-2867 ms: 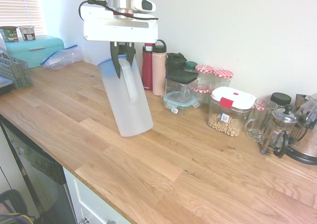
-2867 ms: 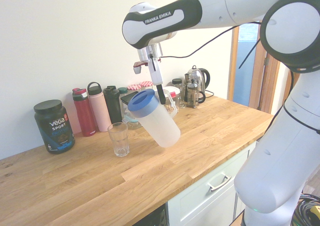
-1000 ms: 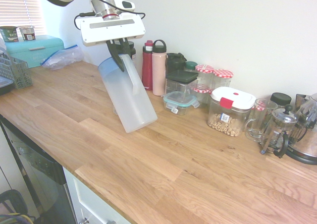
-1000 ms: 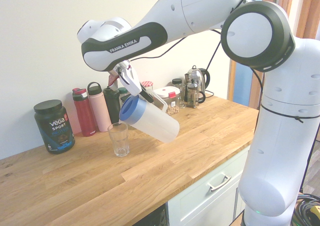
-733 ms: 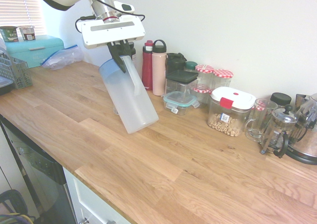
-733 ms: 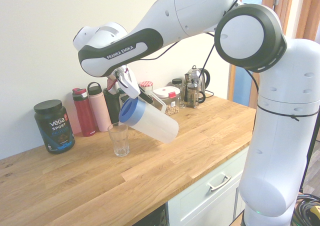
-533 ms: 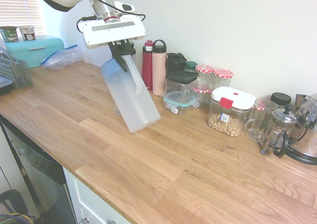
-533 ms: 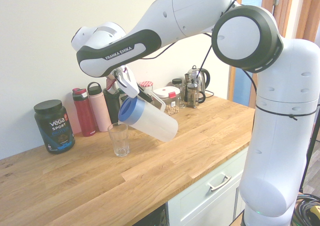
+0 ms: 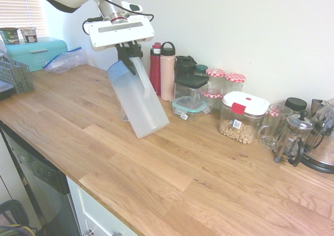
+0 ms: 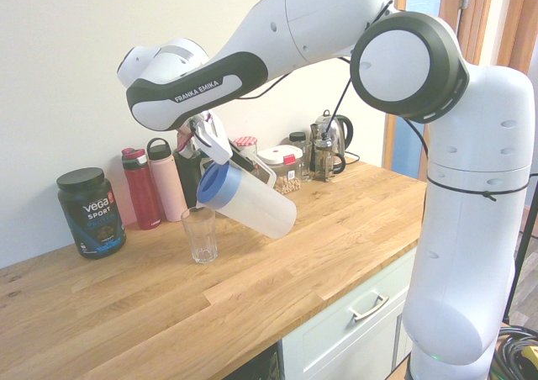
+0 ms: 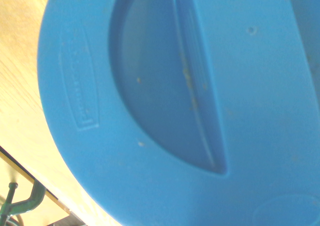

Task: Pour me some water

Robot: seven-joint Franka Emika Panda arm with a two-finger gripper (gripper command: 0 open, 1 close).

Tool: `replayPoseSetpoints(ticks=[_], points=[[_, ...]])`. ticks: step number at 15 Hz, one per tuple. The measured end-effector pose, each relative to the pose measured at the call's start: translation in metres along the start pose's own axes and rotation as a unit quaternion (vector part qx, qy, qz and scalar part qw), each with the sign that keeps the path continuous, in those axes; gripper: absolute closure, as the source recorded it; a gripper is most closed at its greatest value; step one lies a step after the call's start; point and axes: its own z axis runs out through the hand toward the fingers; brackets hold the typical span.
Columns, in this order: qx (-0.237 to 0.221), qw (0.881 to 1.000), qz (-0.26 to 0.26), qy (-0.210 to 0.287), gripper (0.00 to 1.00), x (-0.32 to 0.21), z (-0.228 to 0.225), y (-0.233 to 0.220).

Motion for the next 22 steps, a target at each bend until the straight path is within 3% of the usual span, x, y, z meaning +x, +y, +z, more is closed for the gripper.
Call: replayPoseSetpoints(ticks=[4,9,12,16,22], points=[[0.033,0.999,0.022,0.02,1.0,-0.003,0.002,0.023],[0.154,0.979,0.09,0.1,1.0,-0.048,-0.004,0.106],[0.233,0.952,0.142,0.136,1.0,-0.066,0.023,0.147],[0.318,0.909,0.215,0.159,1.0,-0.07,0.081,0.162],[0.387,0.84,0.321,0.204,1.0,-0.116,0.127,0.169]])
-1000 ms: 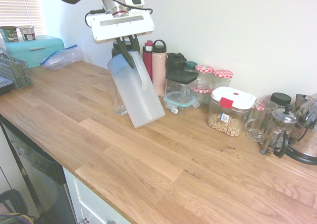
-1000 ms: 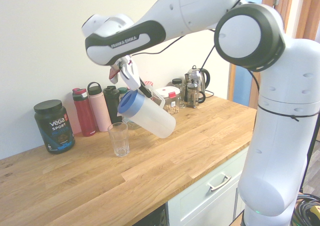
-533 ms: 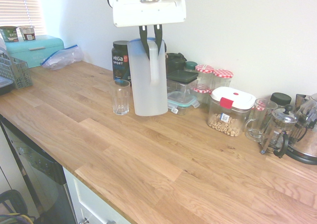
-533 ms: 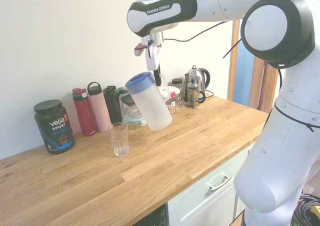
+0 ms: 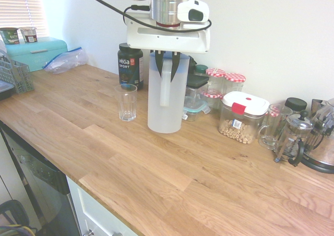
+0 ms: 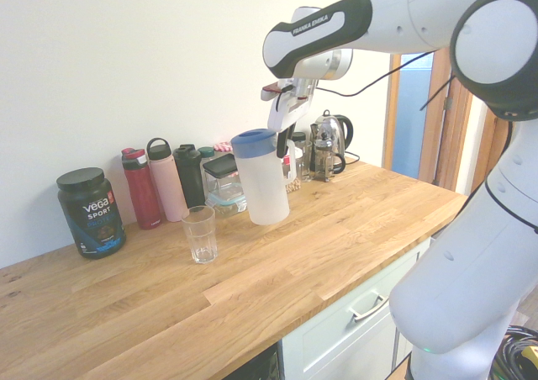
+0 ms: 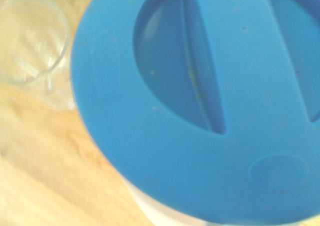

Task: Pour me some water

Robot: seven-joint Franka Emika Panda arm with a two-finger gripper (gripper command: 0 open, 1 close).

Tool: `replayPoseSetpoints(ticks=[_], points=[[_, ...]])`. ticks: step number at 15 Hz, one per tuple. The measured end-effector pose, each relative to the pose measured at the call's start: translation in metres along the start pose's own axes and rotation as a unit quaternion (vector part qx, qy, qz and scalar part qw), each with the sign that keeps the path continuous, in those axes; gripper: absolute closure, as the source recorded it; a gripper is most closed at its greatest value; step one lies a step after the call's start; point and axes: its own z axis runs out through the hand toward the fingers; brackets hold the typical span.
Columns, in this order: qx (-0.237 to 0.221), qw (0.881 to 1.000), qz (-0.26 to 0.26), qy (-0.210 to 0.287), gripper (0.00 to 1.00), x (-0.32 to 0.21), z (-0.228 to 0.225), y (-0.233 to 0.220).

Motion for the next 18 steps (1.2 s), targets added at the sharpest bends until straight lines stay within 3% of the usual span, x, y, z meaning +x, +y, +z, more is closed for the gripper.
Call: replayPoseSetpoints(ticks=[3,6,18], points=[[0.012,0.997,0.046,0.065,1.0,-0.011,-0.014,0.016],[0.009,0.987,0.125,0.096,1.0,-0.014,0.002,0.039],[-0.006,0.977,0.195,0.091,1.0,-0.035,0.044,0.08]])
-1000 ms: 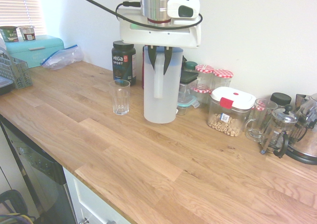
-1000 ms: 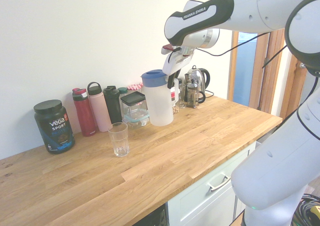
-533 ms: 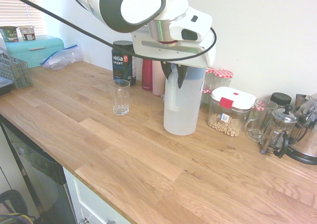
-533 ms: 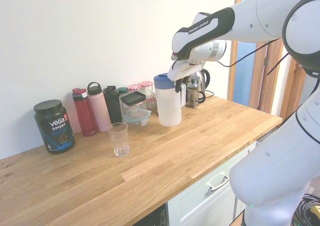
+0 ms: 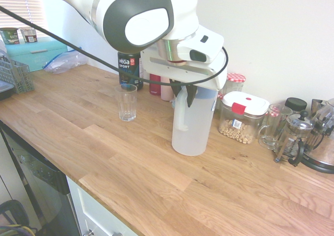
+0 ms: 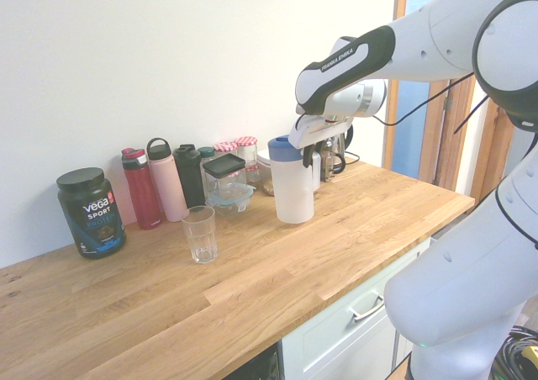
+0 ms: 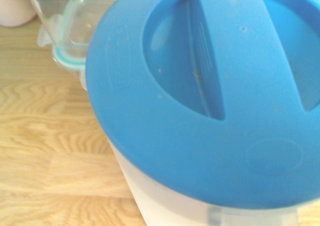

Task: Pour me some water

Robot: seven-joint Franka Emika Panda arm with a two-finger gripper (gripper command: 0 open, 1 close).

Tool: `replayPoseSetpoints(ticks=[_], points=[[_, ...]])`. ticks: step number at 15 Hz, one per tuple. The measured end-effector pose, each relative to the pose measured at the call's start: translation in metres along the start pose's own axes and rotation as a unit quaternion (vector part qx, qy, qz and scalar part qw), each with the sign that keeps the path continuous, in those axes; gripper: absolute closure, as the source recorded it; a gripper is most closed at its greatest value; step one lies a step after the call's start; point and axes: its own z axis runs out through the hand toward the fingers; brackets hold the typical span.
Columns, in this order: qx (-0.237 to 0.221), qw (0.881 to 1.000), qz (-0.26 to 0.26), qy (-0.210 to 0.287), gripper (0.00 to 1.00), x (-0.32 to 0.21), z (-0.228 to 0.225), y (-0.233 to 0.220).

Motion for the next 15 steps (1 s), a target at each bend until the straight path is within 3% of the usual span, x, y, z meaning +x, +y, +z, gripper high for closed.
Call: replayPoseSetpoints(ticks=[4,5,15], points=[[-0.003,1.0,0.012,-0.001,1.0,-0.005,0.006,0.014],[-0.003,1.0,0.013,-0.003,0.0,-0.007,0.007,0.015],[-0.002,1.0,0.019,-0.003,0.0,-0.009,0.005,0.014]])
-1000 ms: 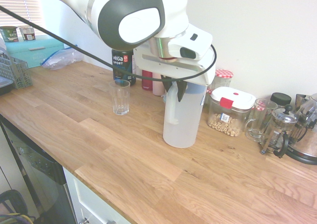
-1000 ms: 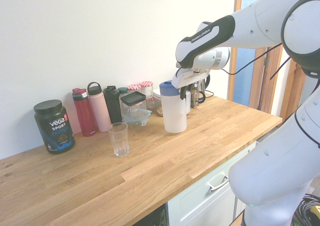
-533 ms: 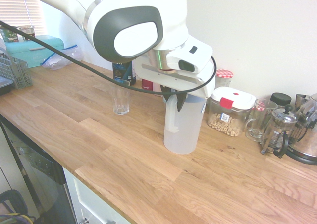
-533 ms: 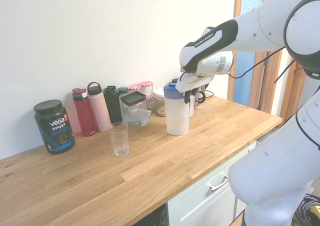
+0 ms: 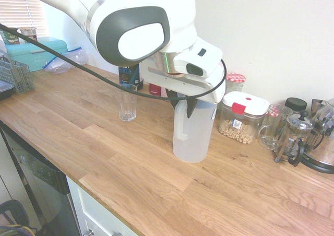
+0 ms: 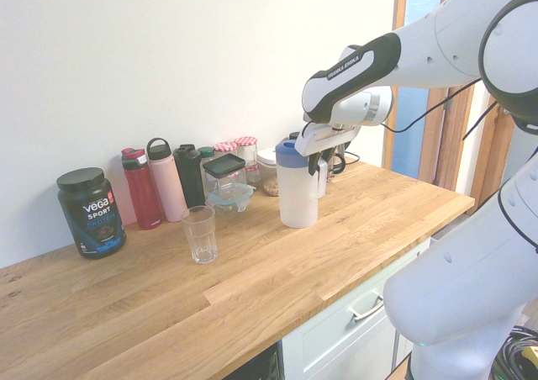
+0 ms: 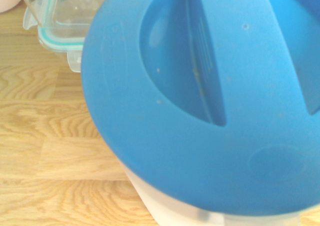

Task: Pour me some water

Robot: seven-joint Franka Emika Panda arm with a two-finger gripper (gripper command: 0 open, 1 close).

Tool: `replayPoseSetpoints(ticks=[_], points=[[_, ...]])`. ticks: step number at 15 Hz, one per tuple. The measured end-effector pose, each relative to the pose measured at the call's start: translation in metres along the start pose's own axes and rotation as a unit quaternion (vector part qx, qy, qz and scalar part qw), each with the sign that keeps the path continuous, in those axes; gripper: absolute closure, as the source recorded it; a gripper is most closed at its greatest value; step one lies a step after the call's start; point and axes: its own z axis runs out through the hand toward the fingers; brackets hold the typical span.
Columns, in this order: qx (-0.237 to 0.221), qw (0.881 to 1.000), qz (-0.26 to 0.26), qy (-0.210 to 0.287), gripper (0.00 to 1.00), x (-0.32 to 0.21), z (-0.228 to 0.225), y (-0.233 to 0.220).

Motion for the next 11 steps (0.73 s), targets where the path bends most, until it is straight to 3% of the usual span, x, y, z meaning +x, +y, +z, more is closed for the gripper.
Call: replayPoseSetpoints(ticks=[6,11], points=[[-0.044,0.994,0.072,-0.067,0.0,0.003,-0.032,0.01],[-0.068,0.988,0.033,-0.136,0.0,-0.024,-0.068,-0.001]])
